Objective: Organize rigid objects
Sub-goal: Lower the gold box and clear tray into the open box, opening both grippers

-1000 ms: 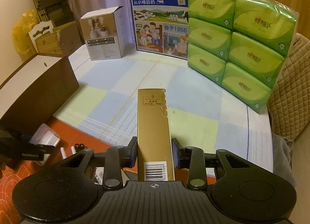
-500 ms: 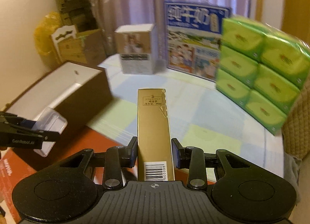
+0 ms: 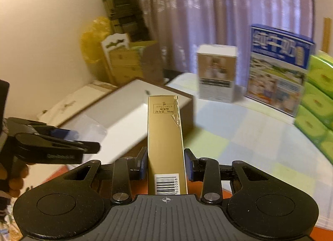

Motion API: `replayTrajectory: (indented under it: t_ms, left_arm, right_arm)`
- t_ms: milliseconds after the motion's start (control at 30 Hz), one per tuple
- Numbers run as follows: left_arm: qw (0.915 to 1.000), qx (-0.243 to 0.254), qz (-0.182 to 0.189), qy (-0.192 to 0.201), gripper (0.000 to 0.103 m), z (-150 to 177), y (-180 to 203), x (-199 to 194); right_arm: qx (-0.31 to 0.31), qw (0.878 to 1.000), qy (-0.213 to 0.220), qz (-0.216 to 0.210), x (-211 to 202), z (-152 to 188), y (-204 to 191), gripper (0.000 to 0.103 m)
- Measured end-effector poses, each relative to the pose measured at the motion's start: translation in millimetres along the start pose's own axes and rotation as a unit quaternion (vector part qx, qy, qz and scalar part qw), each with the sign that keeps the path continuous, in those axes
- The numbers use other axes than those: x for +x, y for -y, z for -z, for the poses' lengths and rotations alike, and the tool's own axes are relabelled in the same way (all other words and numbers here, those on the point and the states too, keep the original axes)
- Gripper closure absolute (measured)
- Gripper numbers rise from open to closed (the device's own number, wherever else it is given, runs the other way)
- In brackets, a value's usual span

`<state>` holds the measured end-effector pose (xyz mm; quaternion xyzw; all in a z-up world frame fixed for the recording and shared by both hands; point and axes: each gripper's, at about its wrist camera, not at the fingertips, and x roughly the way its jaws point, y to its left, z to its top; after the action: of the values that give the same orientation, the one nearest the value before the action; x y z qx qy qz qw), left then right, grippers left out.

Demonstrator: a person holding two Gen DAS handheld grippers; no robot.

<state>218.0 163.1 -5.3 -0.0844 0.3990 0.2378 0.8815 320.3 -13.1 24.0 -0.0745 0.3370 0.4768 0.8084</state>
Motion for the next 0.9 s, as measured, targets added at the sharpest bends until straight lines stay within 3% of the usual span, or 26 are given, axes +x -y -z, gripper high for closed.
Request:
replayTrajectory:
  t_ms: [367, 600, 900]
  left_arm:
    - [0.9996, -0.015, -0.025, 0.005, 0.049, -10, -66, 6]
    - [0.9994, -0.022, -0.024, -0.010, 0.049, -13, -98, 25]
    - [0.9988, -0.019, -0.015, -0.044, 0.049, -12, -114, 58]
  right_arm:
    - [-0.022, 0.998, 0.005, -0.054, 52, -36, -83, 0.070]
    - [-0.009, 0.999, -0.015, -0.050, 97, -44, -112, 0.071]
    - [0.005, 0.998, -0.055, -0.022, 140, -36, -115, 0.070]
